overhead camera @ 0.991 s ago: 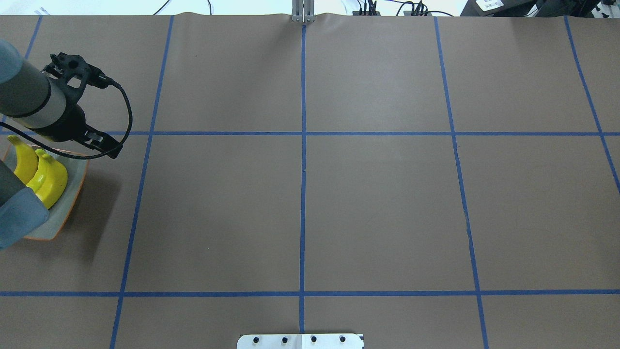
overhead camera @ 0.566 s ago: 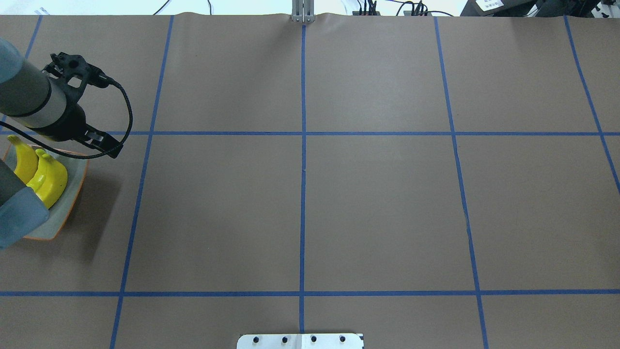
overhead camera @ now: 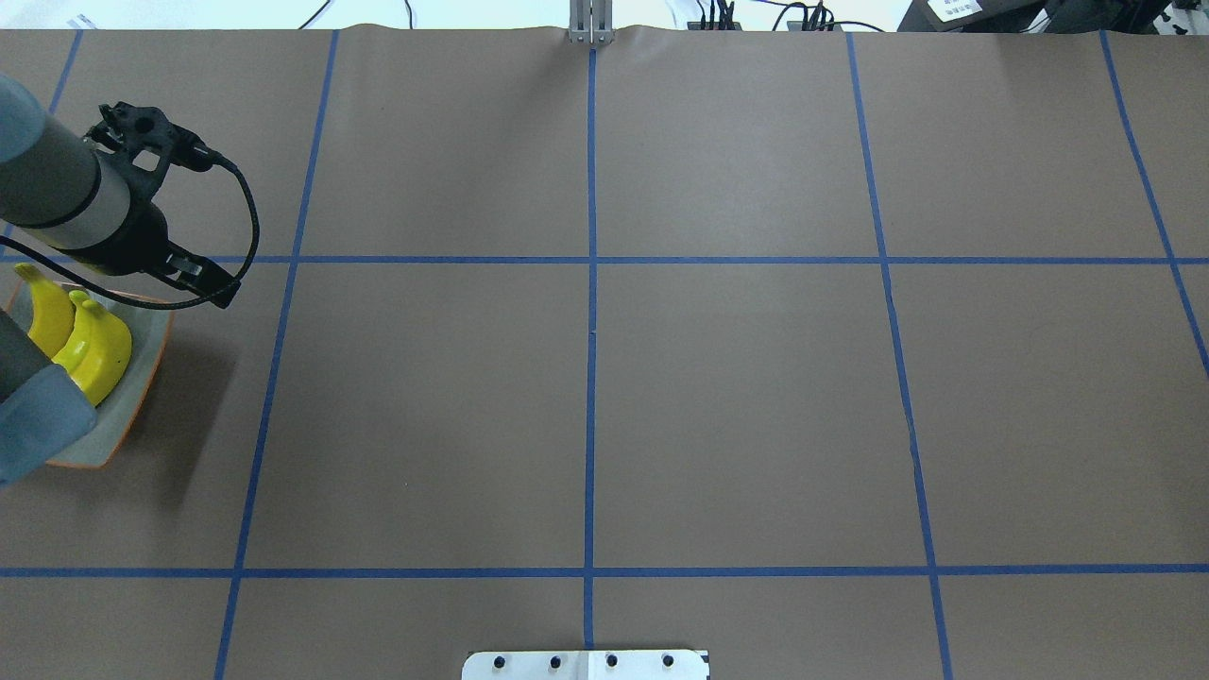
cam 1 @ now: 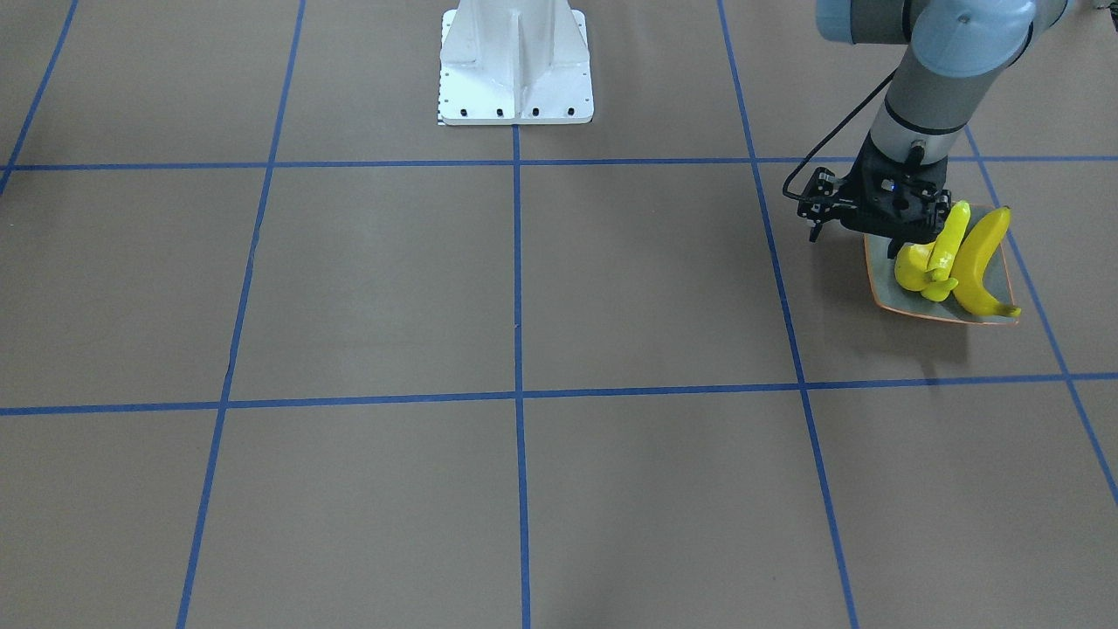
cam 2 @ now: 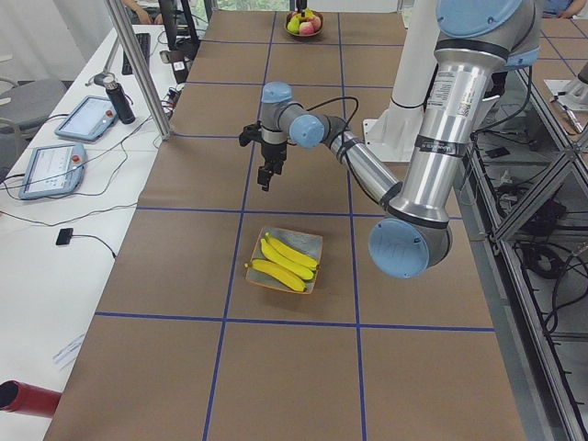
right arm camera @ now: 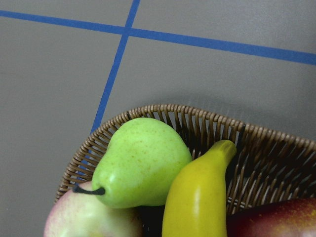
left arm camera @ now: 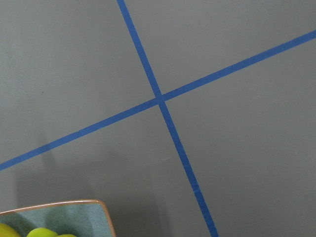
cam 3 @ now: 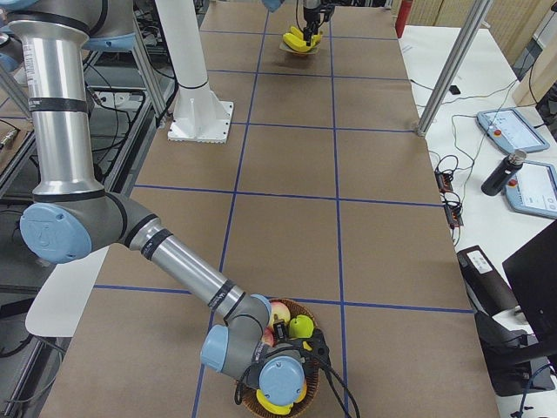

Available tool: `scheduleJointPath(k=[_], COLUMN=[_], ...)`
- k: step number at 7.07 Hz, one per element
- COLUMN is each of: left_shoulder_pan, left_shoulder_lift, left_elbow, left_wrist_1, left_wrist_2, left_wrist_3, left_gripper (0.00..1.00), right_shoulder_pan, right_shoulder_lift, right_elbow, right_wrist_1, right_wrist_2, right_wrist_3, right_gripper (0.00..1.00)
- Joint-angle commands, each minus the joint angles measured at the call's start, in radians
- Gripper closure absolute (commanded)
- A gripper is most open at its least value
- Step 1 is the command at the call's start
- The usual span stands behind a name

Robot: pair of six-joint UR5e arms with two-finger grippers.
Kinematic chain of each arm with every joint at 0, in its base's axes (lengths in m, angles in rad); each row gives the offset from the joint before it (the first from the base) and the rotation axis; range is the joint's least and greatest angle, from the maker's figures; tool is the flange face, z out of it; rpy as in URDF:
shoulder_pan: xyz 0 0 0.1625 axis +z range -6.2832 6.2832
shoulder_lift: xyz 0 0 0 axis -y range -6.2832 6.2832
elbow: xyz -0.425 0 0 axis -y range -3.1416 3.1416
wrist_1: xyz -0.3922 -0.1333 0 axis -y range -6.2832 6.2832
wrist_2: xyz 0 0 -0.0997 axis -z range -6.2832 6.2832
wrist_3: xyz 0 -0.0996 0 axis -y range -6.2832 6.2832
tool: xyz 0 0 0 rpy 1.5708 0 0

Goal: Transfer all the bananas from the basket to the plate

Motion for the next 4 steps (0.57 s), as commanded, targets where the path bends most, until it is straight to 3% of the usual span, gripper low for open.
scheduleJointPath(k=[1,2,3,4], left_shoulder_pan=[0.000,0.000,0.000,0.000], left_shoulder_lift=[0.000,0.000,0.000,0.000], left_elbow=[0.001,0.001,0.003,0.003], left_wrist_1=[-0.001,-0.001,-0.001,-0.001], left_wrist_2=[-0.002,0.000,0.000,0.000], left_wrist_3=[0.000,0.000,0.000,0.000], left_gripper=[0.00,0.00,0.00,0.00], right_shoulder_pan=[-0.009,-0.018,-0.021,-0.024], right_shoulder_lift=[-0.003,0.000,0.003,0.005], right_elbow=[-0.010,-0.011,-0.010,-0.008], right_wrist_1=[-0.002,-0.002,-0.002,-0.002], right_wrist_2=[0.001,-0.001,-0.001,-0.001], right_wrist_3=[-0.013,-0.020,-0.021,-0.021], right_gripper=[0.23,0.32,0.59,1.00])
